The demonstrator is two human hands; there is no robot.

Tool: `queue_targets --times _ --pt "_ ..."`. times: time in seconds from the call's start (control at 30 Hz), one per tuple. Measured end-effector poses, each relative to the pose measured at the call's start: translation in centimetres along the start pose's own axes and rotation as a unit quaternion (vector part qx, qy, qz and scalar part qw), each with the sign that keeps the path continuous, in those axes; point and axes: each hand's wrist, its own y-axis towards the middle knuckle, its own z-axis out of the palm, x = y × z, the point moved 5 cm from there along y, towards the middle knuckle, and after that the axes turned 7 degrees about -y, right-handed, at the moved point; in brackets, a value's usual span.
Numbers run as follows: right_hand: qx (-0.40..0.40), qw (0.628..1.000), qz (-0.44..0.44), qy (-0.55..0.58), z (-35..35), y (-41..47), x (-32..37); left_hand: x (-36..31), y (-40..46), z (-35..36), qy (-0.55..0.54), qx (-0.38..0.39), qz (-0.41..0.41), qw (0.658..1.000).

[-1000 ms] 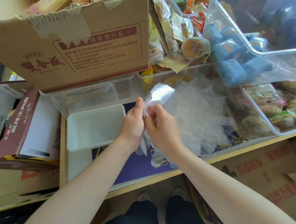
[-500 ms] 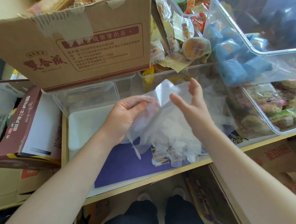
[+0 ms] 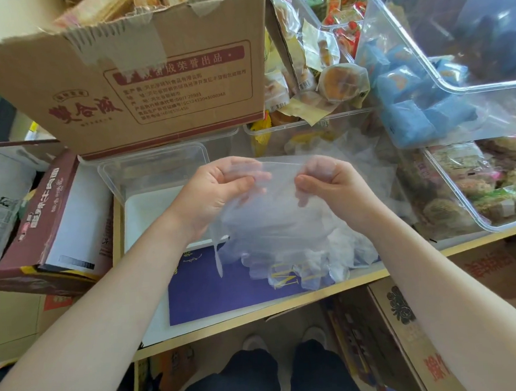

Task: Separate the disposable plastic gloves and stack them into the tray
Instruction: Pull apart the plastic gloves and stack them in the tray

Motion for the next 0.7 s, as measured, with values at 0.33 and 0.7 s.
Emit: queue_targets --times 0.33,0.7 --pt "-0.044 0.995 0.067 0.055 -1.6 0.0 -0.7 4.6 -2.3 -3.4 0.126 0.023 -0.187 0.974" --pt "0.027 0.989 0.121 0.084 1.5 -1.0 -1.8 3.8 -0.8 -1.7 0.183 -0.048 -0.062 0.980"
